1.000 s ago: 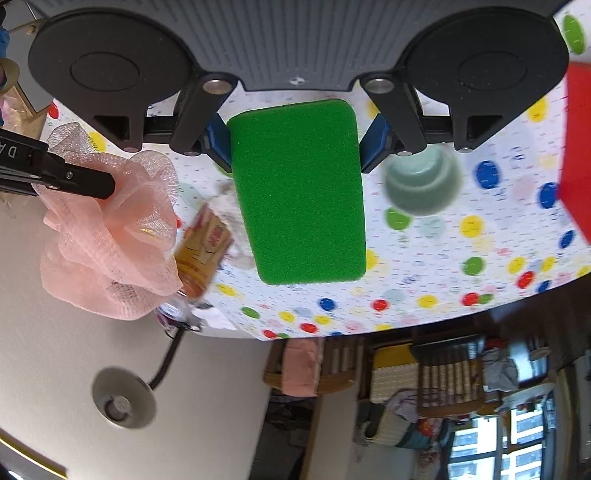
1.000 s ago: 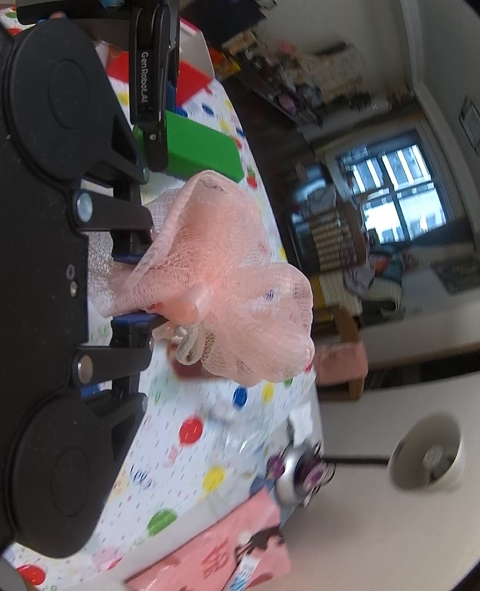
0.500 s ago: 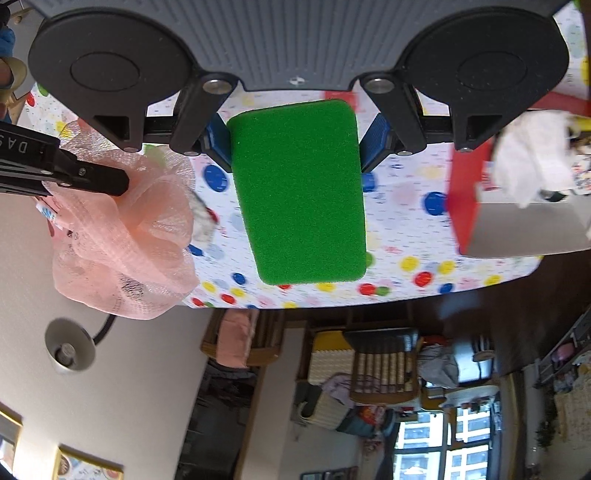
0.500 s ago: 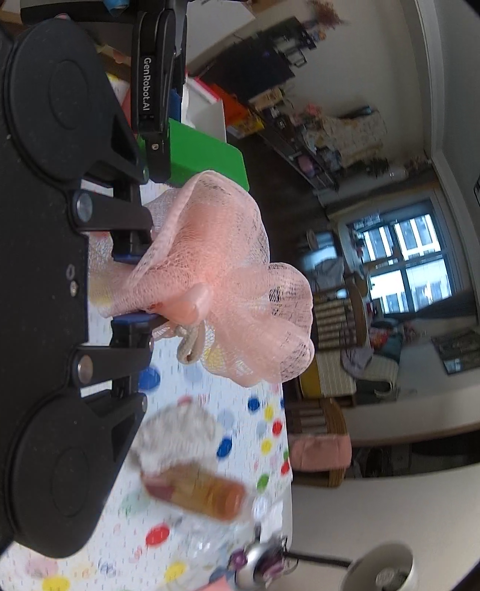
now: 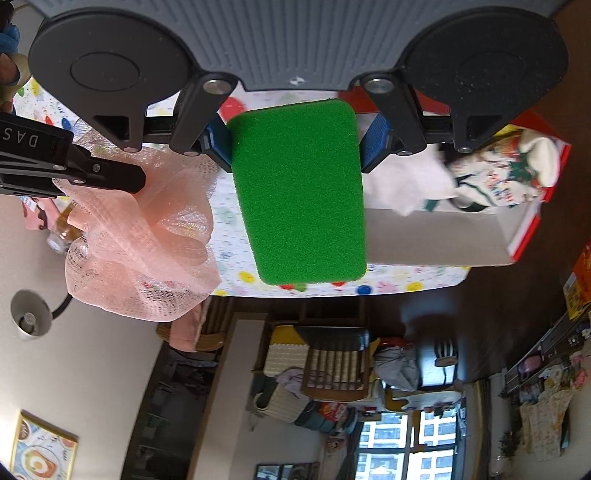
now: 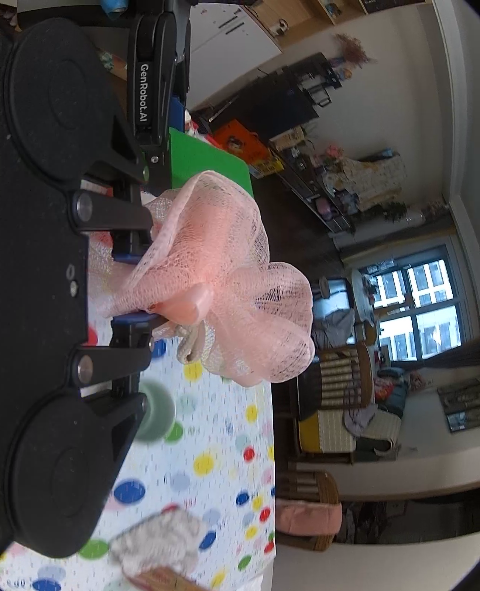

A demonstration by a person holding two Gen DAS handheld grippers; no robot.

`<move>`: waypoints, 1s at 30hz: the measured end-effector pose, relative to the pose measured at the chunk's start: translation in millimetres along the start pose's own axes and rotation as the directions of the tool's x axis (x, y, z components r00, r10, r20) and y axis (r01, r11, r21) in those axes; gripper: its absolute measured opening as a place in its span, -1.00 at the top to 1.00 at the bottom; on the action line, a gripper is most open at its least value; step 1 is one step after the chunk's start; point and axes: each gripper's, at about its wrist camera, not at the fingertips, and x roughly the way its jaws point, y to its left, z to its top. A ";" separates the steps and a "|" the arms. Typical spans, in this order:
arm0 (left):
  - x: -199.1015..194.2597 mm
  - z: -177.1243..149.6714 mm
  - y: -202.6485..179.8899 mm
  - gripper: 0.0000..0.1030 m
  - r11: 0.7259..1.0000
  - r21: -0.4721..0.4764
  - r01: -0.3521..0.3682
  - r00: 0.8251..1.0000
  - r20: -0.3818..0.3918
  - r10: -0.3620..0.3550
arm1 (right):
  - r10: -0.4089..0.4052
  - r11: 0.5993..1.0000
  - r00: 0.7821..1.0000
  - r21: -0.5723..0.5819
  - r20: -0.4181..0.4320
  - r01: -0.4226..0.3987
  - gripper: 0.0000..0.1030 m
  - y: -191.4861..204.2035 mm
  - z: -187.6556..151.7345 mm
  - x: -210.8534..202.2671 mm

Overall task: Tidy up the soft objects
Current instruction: 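Carry the green sponge and pink puff over the red shoebox with both tools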

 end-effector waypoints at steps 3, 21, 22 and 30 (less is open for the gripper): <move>-3.1 1.4 23.3 -0.38 1.000 -0.009 -0.017 1.000 -0.001 0.017 | 0.011 1.000 1.000 -0.013 -0.011 -0.012 0.55 21.7 1.3 12.4; 12.8 14.4 148.9 -0.38 0.993 -0.009 -0.121 0.991 -0.063 0.120 | 0.011 0.998 0.997 -0.064 -0.080 -0.016 0.55 107.7 18.1 83.5; 16.7 16.1 155.3 -0.38 0.992 -0.006 -0.129 0.989 -0.066 0.129 | 0.009 0.998 0.996 -0.065 -0.086 -0.015 0.55 108.4 18.2 88.4; 49.4 31.2 194.1 -0.38 0.988 -0.010 -0.156 0.983 -0.101 0.154 | -0.037 0.994 0.988 -0.110 -0.149 0.021 0.55 131.8 23.5 138.0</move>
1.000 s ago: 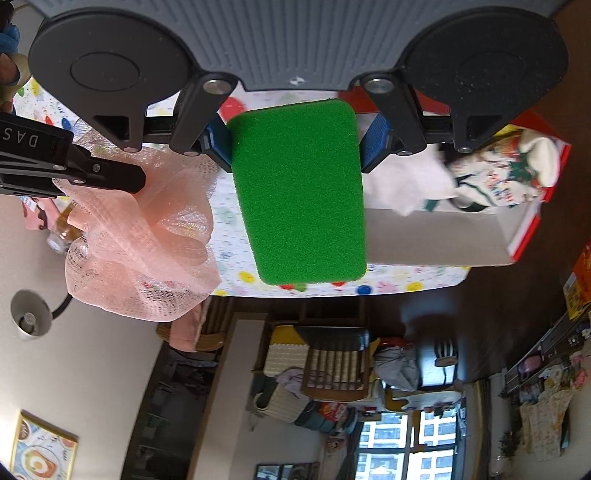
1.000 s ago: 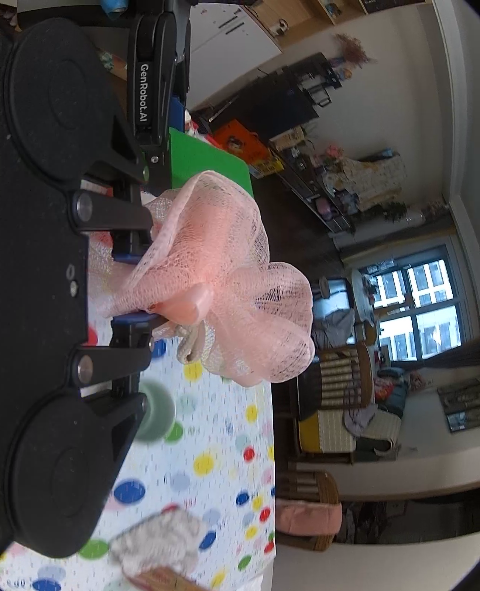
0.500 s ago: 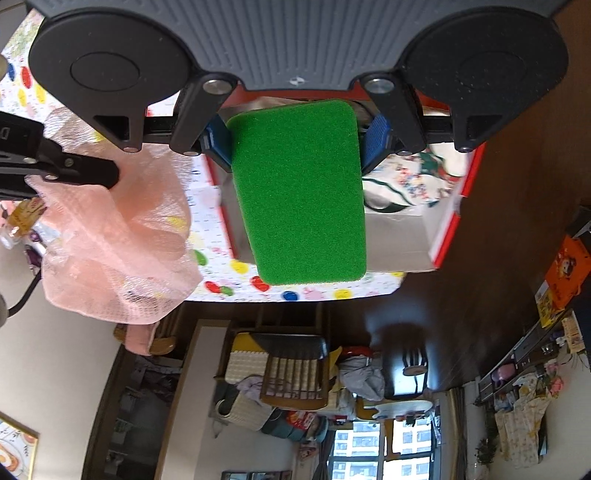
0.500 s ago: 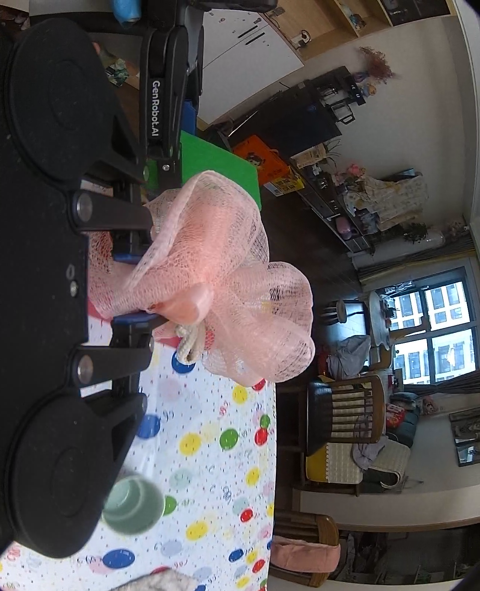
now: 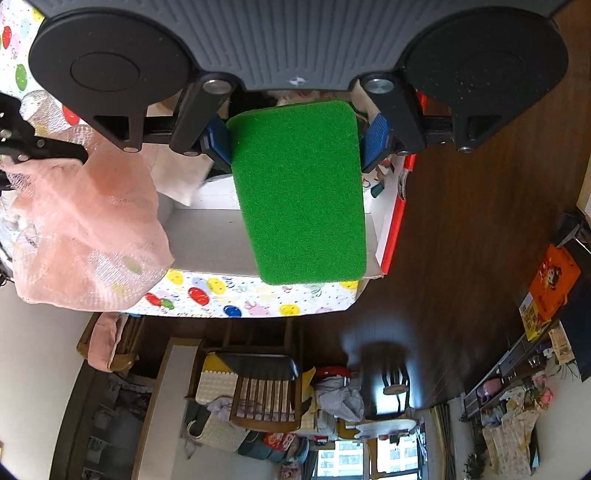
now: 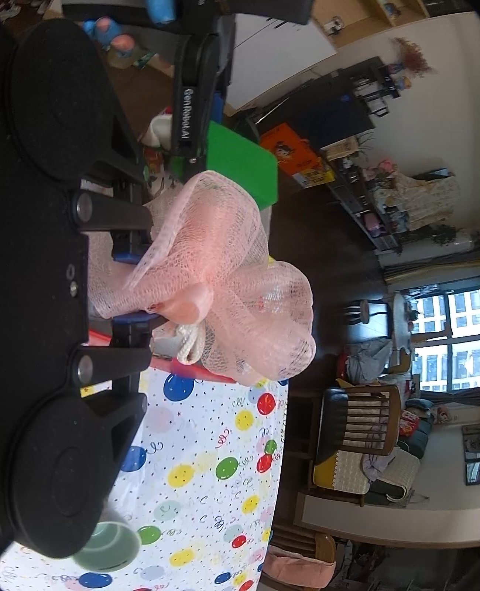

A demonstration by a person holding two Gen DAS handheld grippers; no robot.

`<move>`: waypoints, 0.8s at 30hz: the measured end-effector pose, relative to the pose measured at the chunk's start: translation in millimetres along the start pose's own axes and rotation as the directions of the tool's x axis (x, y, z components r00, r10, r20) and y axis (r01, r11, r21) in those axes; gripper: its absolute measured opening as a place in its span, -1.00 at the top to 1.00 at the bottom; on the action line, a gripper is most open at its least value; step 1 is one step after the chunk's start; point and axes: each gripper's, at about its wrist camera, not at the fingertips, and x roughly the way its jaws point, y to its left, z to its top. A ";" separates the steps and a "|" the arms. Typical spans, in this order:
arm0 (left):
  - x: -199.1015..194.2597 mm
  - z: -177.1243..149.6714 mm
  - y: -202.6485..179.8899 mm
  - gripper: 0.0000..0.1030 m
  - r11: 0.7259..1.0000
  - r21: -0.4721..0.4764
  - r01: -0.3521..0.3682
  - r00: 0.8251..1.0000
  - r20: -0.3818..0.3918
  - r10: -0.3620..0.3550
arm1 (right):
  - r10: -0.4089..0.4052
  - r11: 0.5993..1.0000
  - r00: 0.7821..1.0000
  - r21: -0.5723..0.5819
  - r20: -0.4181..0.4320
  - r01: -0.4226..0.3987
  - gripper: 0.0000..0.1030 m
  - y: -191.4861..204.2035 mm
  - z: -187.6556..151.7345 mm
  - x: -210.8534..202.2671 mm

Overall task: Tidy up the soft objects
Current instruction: 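Carry the green sponge and pink puff over the red shoebox with both tools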

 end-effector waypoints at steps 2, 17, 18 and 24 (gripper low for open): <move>9.8 3.6 4.6 -0.38 1.000 -0.003 -0.004 1.000 -0.013 0.004 | -0.020 1.000 1.000 -0.020 -0.021 0.019 0.55 4.8 3.1 13.3; 58.8 7.7 8.6 -0.38 1.000 0.005 -0.001 0.996 -0.090 0.002 | -0.095 0.994 0.986 -0.075 -0.137 0.085 0.51 11.9 12.3 78.7; 62.2 8.7 8.1 -0.38 1.000 0.003 -0.003 0.995 -0.095 0.004 | -0.100 0.993 0.985 -0.076 -0.141 0.090 0.50 11.6 12.5 80.9; 78.3 8.7 7.3 -0.40 1.000 -0.004 -0.016 0.991 -0.133 0.015 | -0.098 0.994 0.982 -0.073 -0.159 0.087 0.41 11.2 12.1 88.7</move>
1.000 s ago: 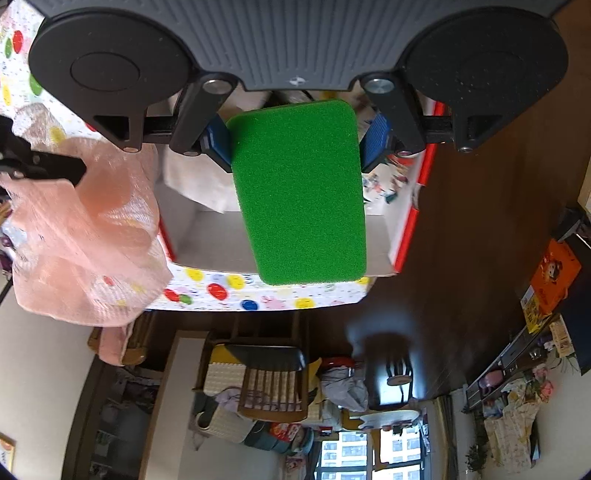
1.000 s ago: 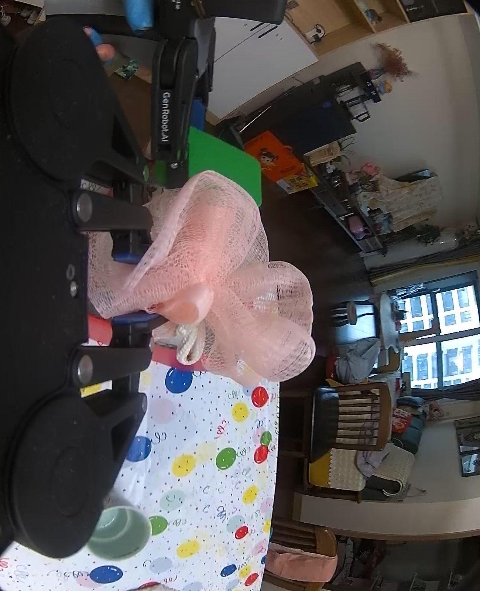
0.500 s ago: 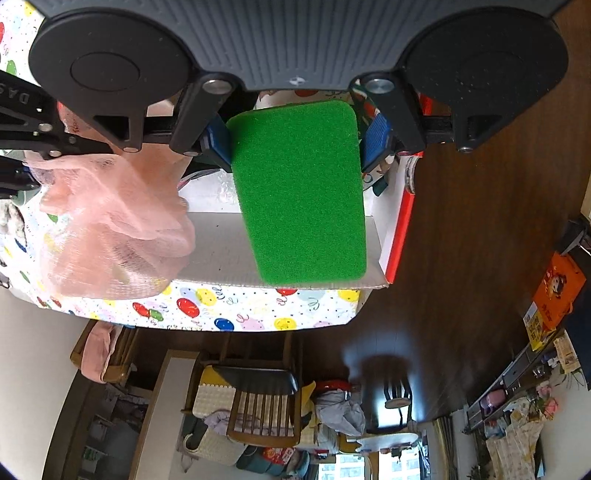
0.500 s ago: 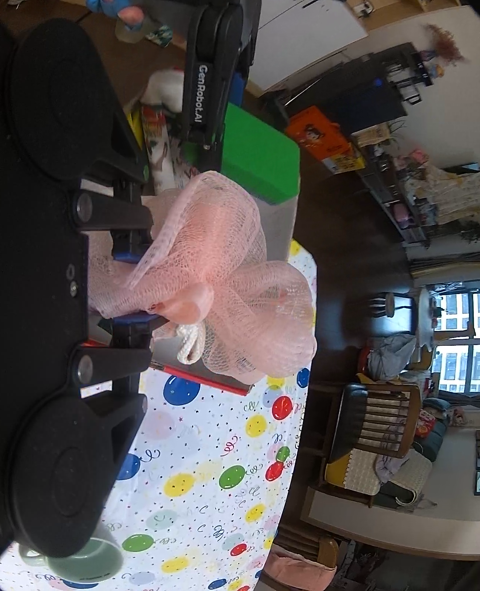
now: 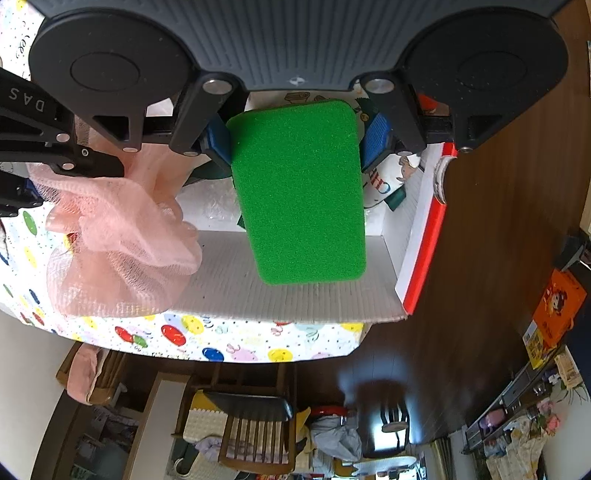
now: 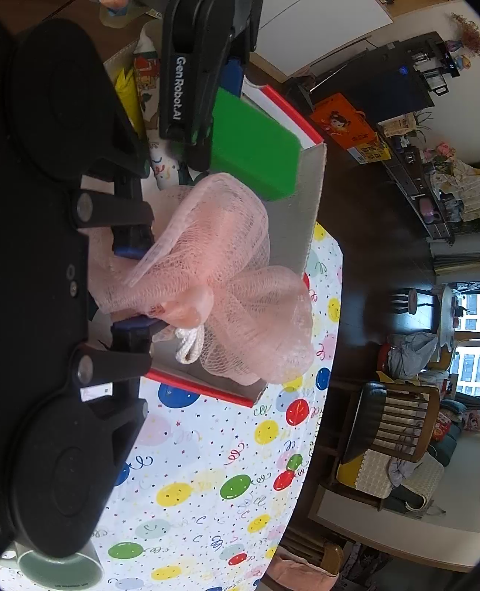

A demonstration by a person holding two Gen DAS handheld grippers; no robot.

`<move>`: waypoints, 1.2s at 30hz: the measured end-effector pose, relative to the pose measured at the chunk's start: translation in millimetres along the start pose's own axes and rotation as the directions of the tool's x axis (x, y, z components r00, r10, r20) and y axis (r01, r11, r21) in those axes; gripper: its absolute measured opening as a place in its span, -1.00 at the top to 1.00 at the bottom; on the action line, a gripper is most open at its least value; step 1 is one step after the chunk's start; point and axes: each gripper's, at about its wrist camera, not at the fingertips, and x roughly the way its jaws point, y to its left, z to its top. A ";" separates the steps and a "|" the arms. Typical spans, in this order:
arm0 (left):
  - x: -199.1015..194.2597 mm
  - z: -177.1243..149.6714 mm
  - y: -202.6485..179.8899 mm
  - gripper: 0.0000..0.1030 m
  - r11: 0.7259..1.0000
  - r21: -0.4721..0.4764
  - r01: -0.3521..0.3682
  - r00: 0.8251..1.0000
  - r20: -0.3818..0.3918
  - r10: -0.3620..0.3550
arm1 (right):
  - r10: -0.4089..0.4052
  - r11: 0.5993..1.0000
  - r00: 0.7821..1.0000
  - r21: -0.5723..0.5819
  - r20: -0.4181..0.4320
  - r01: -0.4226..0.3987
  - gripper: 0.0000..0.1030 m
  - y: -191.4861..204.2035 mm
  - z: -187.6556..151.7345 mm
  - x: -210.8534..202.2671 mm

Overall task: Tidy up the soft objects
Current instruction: 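Carry the green sponge and pink puff over the red shoebox with both tools, then open both grippers to drop the sponge and puff into the box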

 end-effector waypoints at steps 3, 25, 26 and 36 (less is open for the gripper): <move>6.6 -0.7 -0.7 -0.40 1.000 -0.002 -0.006 1.000 -0.014 0.006 | -0.002 1.000 1.000 -0.006 -0.004 0.002 0.35 0.8 0.8 1.0; -11.0 -14.8 -10.4 -0.57 1.000 0.012 -0.028 0.998 0.048 0.027 | 0.047 0.999 0.996 -0.022 0.074 -0.046 -0.39 5.1 -11.5 -35.2; -13.5 -15.9 -10.7 -0.57 1.000 0.012 -0.027 0.998 0.055 0.026 | 0.050 0.999 0.995 -0.021 0.081 -0.048 -0.45 5.3 -12.5 -38.9; -53.1 -28.2 -24.6 -0.57 0.998 0.061 -0.036 0.991 0.132 0.027 | 0.082 0.997 0.983 -0.026 0.164 -0.079 -0.67 1.6 -23.8 -78.9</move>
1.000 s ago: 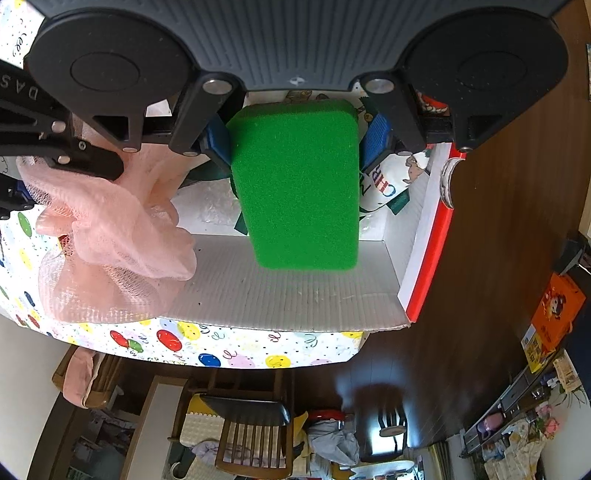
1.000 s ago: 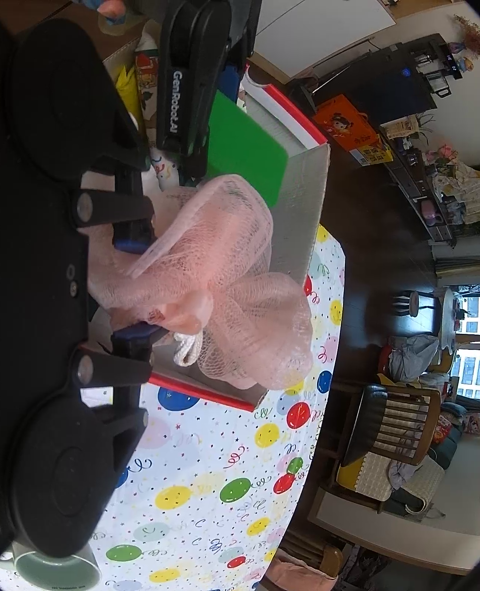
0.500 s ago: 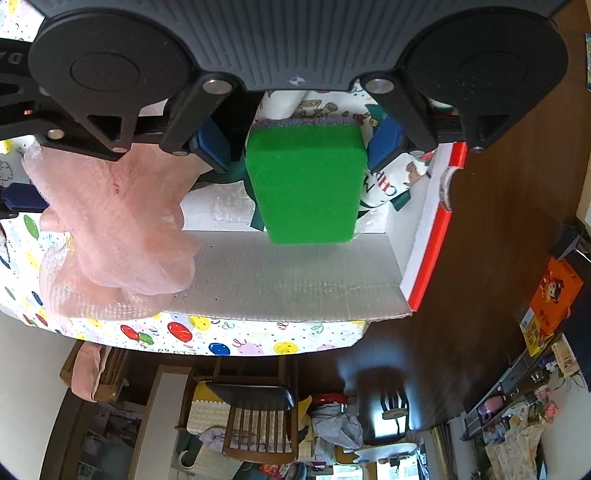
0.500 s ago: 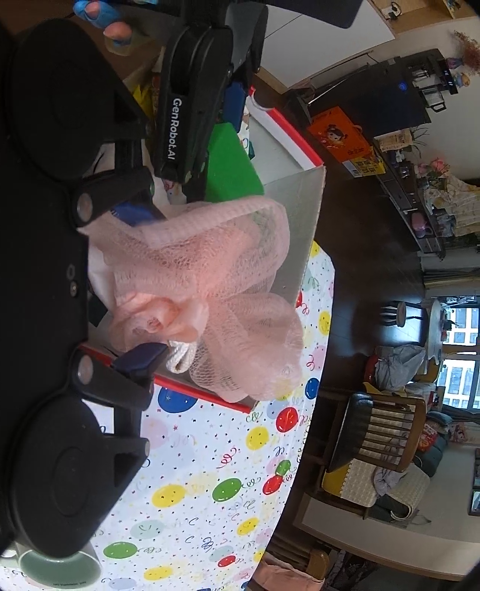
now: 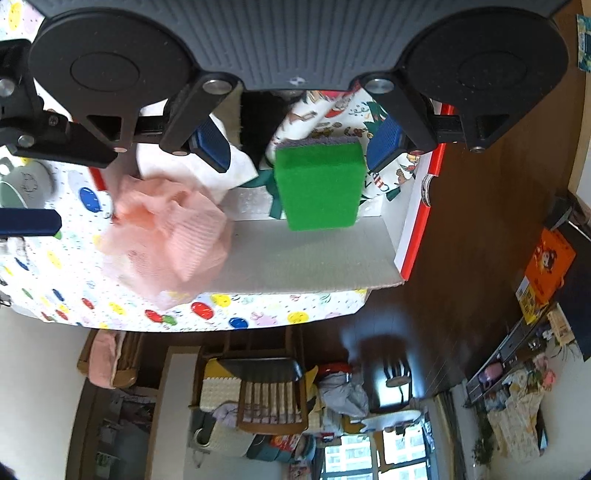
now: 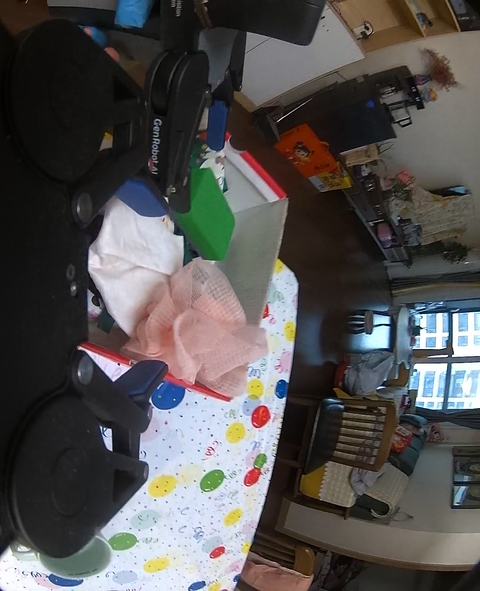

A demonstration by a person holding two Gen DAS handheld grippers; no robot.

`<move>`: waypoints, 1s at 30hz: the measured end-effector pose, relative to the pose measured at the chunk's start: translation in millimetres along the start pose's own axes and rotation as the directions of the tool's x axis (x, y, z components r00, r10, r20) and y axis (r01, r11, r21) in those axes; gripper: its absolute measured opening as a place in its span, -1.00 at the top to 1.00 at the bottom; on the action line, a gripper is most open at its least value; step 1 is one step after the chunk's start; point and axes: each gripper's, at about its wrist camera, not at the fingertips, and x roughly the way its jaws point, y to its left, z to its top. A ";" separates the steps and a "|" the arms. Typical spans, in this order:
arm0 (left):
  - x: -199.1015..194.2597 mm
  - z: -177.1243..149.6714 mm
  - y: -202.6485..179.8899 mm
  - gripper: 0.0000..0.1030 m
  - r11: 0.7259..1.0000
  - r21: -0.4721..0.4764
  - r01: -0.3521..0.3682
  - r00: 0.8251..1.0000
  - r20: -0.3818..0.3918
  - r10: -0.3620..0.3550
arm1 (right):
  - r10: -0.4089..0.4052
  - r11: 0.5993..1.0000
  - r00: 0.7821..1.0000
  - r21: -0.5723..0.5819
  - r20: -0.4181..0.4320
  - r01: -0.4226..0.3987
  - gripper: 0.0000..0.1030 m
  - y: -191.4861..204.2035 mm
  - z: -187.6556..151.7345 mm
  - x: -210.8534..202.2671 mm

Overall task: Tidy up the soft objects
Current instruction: 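Open both grippers to drop the sponge and puff into the box, then withdraw both tools from the box toward the white towel and plastic bag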

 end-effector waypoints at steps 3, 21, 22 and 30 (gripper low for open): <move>-12.6 -2.1 -4.2 -0.57 1.000 0.006 0.009 1.000 0.017 -0.009 | 0.010 1.000 1.000 0.002 0.023 -0.011 -0.73 -2.5 -2.7 -12.6; -86.2 -8.4 -60.0 -0.64 0.994 0.041 0.104 0.987 0.116 -0.108 | 0.072 0.993 0.984 0.085 0.161 -0.087 -0.92 -46.0 -33.4 -104.7; -89.0 -8.6 -65.3 -0.65 0.993 0.046 0.113 0.986 0.119 -0.117 | 0.071 0.993 0.983 0.086 0.169 -0.086 -0.92 -50.2 -36.0 -110.1; -102.5 -14.8 -121.7 -0.69 0.980 0.091 0.177 0.974 0.130 -0.187 | 0.045 0.991 0.975 0.117 0.218 -0.072 -0.95 -91.1 -62.4 -150.7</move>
